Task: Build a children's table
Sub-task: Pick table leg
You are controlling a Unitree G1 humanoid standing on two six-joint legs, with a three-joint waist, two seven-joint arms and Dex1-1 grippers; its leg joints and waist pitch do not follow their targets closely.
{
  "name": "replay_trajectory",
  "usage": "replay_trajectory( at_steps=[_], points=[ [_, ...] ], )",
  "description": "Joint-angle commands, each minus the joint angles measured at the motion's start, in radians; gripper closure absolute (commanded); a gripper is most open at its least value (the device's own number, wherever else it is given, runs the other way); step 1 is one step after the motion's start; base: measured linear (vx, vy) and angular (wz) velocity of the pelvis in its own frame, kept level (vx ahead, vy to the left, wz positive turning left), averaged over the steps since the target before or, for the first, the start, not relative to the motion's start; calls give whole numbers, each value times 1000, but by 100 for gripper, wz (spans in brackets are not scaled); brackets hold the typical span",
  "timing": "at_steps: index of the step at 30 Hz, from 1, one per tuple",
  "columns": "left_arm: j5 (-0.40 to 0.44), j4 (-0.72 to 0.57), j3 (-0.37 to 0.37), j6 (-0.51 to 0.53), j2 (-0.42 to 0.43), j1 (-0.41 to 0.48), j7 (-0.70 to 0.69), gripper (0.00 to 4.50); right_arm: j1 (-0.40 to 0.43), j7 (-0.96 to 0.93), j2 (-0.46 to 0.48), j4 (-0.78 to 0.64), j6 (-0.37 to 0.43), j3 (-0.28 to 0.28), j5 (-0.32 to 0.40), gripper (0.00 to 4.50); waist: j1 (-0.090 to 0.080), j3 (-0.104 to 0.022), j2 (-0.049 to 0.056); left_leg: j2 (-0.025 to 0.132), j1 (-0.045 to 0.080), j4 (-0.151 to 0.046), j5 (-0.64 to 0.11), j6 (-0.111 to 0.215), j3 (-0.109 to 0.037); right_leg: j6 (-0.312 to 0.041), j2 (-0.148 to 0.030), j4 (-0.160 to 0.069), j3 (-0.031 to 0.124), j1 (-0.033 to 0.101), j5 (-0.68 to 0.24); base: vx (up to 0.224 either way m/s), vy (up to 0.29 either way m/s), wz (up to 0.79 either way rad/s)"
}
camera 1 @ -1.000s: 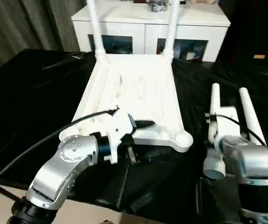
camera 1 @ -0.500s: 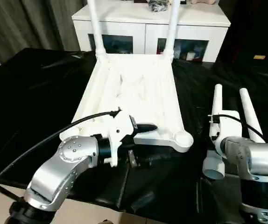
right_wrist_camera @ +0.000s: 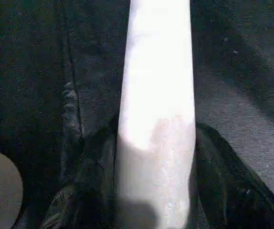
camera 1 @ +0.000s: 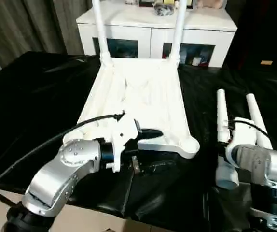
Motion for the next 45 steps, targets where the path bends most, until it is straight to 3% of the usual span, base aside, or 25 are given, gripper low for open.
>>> replay_trajectory(
  at_steps=[1, 3, 7, 9, 12, 15, 18, 19, 20, 23, 27, 29, 35, 38, 42, 45],
  points=[
    [19, 2, 9, -10, 1, -15, 10, 0, 10, -23, 4, 41, 4, -23, 3, 262, -3, -33, 0, 115, 11, -97, -227, -68, -53, -161, -145, -104, 91, 17, -236, 0, 0, 0],
    [24, 5, 11, -21, -1, -21, 14, 0, -2, -31, 7, 31, -16, -39, 9, 264, -4, -34, -1, 115, 10, -96, -213, -65, -53, -164, -144, -102, 90, 19, -218, 0, 0, 0],
    [31, 30, 48, -27, -31, -48, 75, 0, -37, 9, 1, -53, -166, -46, 48, 266, -6, -36, -2, 116, 4, -93, -190, -52, -50, -167, -147, -102, 90, 23, -194, 0, 0, 0],
    [38, 64, 84, -8, -67, -77, 147, 0, -58, 72, -10, -91, -258, -38, 85, 267, -6, -39, -5, 114, 0, -86, -136, -27, -46, -177, -146, -97, 89, 28, -129, 0, 0, 0],
    [26, 114, 142, 27, -129, -121, 248, 0, -90, 127, -13, -115, -307, -48, 128, 267, -7, -43, -4, 112, -8, -77, -47, 18, -46, -196, -145, -87, 84, 37, -19, 0, 0, 0],
    [-92, 166, 257, 90, -261, -192, 376, 0, -127, 272, 2, -149, -309, -63, 250, 267, -2, -56, -6, 109, -18, -61, 30, 82, -44, -232, -146, -75, 80, 45, 119, 0, 0, 0],
    [-280, 214, 350, 190, -378, -275, 464, 0, -90, 458, 40, -206, -273, -48, 436, 267, 1, -59, -16, 108, -25, -52, 55, 135, -39, -255, -148, -65, 77, 44, 202, 0, 0, 0],
    [-338, 231, 371, 204, -405, -305, 474, 0, -72, 507, 48, -219, -266, -33, 480, 267, 11, -61, -11, 110, -24, -47, 58, 154, -41, -266, -149, -66, 74, 38, 199, 0, 0, 0],
    [-355, 236, 377, 208, -412, -315, 476, 0, -67, 520, 49, -222, -263, -27, 491, 267, 17, -65, -18, 117, -28, -48, 82, 170, -45, -262, -148, -62, 70, 39, 204, 0, 0, 0],
    [-423, 262, 406, 265, -443, -362, 494, 0, -46, 580, 48, -231, -267, 2, 536, 267, 22, -66, -17, 123, -28, -43, 131, 198, -48, -250, -145, -53, 67, 26, 211, 0, 0, 0],
    [-418, 282, 422, 332, -470, -401, 507, 0, -33, 622, 39, -248, -270, 40, 558, 267, 40, -65, -13, 127, -25, -40, 110, 185, -47, -235, -148, -58, 67, 19, 145, 0, 0, 0],
    [-407, 285, 422, 345, -475, -405, 515, 0, -30, 627, 36, -252, -270, 48, 560, 267, 45, -62, -11, 128, -23, -43, 85, 161, -46, -235, -150, -62, 67, 15, 105, 0, 0, 0],
    [-452, 299, 422, 380, -472, -409, 586, 0, -8, 647, 15, -272, -284, 81, 583, 267, 45, -59, -12, 124, -24, -50, 32, 113, -43, -220, -151, -72, 68, 18, 44, 0, 0, 0],
    [-439, 299, 422, 395, -468, -412, 593, 0, 15, 658, -20, -289, -332, 147, 537, 267, 47, -58, -13, 122, -25, -51, 16, 98, -42, -206, -153, -77, 69, 19, 19, 0, 0, 0],
    [-411, 300, 410, 400, -478, -404, 600, 0, 34, 654, -62, -314, -458, 278, 406, 267, 45, -58, -10, 122, -28, -52, -1, 83, -42, -187, -152, -80, 70, 17, -1, 0, 0, 0],
    [-393, 308, 397, 394, -478, -399, 613, 0, 32, 628, -49, -313, -499, 304, 367, 268, 41, -57, -12, 120, -28, -52, -10, 90, -43, -193, -151, -82, 71, 17, -5, 0, 0, 0]
  ],
)
